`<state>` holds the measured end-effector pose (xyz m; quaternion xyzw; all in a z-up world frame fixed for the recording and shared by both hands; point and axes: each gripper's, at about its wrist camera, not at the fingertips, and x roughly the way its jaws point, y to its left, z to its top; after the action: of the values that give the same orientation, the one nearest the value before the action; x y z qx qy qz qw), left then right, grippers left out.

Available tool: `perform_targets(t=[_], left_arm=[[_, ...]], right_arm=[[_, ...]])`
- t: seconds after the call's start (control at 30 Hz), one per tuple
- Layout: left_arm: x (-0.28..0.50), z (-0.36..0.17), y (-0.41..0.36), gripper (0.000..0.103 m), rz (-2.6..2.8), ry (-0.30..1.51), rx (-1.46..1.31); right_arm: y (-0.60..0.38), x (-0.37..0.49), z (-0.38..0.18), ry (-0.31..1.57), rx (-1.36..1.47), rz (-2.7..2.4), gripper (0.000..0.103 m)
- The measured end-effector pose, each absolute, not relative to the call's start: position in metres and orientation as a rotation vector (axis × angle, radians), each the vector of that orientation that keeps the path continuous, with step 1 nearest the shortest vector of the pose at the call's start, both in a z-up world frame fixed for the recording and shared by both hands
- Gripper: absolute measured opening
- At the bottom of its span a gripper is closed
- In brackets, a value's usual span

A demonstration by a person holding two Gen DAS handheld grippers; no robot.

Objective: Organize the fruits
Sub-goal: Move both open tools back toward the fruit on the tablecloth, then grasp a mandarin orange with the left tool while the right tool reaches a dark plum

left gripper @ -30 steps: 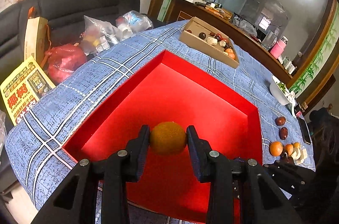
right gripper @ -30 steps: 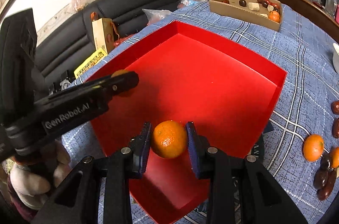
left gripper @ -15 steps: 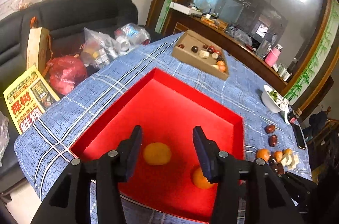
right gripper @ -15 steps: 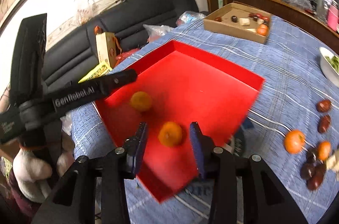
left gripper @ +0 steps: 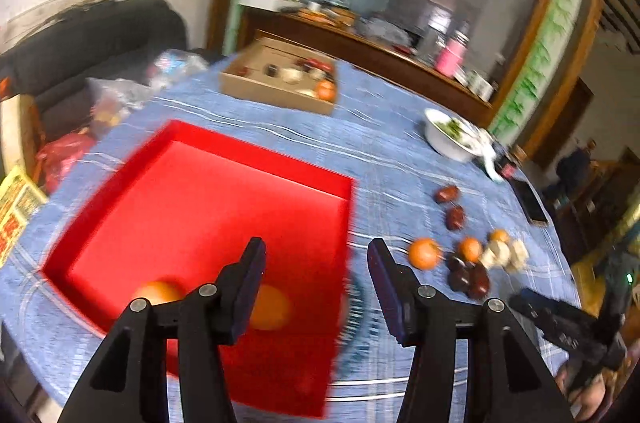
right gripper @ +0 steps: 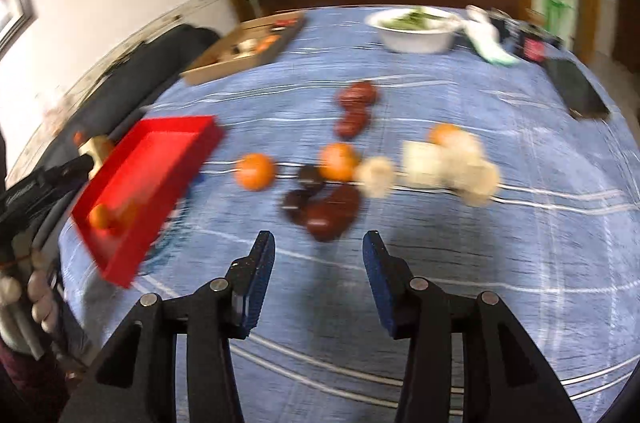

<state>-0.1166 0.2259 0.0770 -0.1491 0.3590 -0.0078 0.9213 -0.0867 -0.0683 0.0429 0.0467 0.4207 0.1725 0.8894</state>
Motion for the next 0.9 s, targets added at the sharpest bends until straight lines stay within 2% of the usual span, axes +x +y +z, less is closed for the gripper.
perform_targets(t=[0.33, 0.9], left_arm=[[-0.077, 0.063, 0.151, 0.055, -0.166, 0.844, -0.24], [-0.009, 0.009, 0.106, 0.055, -0.195, 0.95, -0.18]], right_arm=[[-0.055, -0.057, 0.024, 0.895, 0.088, 0.359, 0.044], [-0.059, -0.047, 0.009, 0.928, 0.17, 0.42, 0.044]])
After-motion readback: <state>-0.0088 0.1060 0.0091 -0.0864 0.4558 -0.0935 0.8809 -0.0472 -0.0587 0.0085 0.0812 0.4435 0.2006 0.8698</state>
